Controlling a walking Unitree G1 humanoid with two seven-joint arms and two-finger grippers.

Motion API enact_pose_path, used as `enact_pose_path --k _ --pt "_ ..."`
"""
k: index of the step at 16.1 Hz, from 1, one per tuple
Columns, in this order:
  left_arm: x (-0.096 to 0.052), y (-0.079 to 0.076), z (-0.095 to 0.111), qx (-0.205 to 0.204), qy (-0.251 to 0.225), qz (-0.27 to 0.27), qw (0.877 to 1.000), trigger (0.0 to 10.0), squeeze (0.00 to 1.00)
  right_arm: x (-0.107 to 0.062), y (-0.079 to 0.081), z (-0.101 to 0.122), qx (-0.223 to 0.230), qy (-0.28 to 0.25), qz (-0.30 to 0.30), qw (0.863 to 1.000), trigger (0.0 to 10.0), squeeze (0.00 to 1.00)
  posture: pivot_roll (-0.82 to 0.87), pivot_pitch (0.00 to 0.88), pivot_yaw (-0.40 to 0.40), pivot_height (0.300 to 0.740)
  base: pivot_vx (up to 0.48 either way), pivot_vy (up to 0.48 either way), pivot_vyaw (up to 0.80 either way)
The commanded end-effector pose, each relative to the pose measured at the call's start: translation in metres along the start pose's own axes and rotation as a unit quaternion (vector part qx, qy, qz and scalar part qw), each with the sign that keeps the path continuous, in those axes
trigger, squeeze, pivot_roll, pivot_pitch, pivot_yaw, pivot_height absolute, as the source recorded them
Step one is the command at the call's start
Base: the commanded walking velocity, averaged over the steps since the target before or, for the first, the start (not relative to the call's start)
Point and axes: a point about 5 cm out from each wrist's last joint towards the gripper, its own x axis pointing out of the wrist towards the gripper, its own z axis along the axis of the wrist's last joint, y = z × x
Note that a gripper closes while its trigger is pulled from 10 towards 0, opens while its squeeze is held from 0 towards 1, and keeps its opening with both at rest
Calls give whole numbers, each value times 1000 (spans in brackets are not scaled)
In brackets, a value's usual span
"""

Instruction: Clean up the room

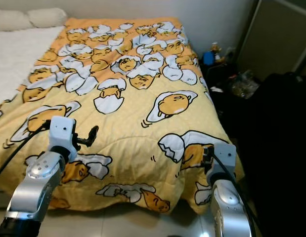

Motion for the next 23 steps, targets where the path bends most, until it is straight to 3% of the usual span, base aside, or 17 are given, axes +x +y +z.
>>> enact_pose_path --k 1,4,14,23 --pt "1 2 2 3 -3 3 1000 10000 98 0 1 -2 7 8 -6 1000 10000 0 -101 0 58 740 0 0 -800" --pt "2 4 -2 0 3 5 1000 10000 94 1 3 -5 12 13 -9 1000 10000 0 -101 0 59 740 0 0 -800" --pt "4 5 -3 9 0 8 1000 10000 71 4 4 -5 17 15 -10 1000 10000 0 -99 0 56 740 0 0 -80" --pt "7 1 -2 11 -5 1 1000 10000 63 4 4 -4 17 14 -10 1000 10000 0 -109 0 57 740 0 0 -800"
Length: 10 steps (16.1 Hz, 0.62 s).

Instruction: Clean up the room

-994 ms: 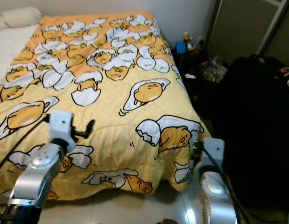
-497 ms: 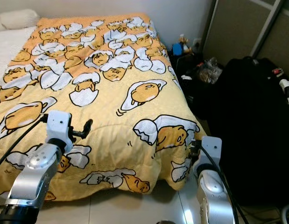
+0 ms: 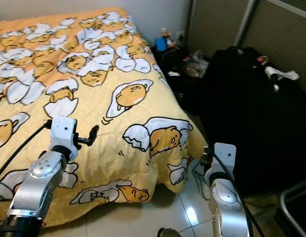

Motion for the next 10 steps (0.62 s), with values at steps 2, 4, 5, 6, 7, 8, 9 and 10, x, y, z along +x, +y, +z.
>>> enact_pose_path --k 2,4,5,6,7,8,9,10 --pt "2 -2 0 4 -2 -2 1000 10000 67 -1 -1 -1 1 4 2 1000 10000 0 -110 0 56 740 0 0 -800" --pt "2 -1 0 5 -1 -2 1000 10000 63 -1 0 -3 0 9 1 1000 10000 0 -111 0 57 740 0 0 -800" --pt "2 -1 0 4 -4 -5 1000 10000 63 -1 1 -4 0 11 1 1000 10000 0 -111 0 57 740 0 0 -800" --pt "2 -1 -1 8 -4 -9 1000 10000 71 -2 1 -4 1 11 0 1000 10000 0 -111 0 57 740 0 0 -800" --pt "2 -2 -1 8 -5 -12 1000 10000 71 -2 0 -4 1 11 -1 1000 10000 0 -113 0 61 740 0 0 -800" --pt "2 -2 0 10 -10 -12 1000 10000 94 -2 1 -4 2 11 -1 1000 10000 0 -113 0 61 740 0 -450 -800" --pt "3 -3 4 21 -16 -17 1000 10000 110 -3 1 -4 2 11 -1 1000 10000 0 -116 0 67 740 0 -480 -800" --pt "5 -6 5 19 -16 -29 999 10000 102 -3 1 -4 3 12 -2 1000 10000 0 -116 0 69 740 0 -480 -800"
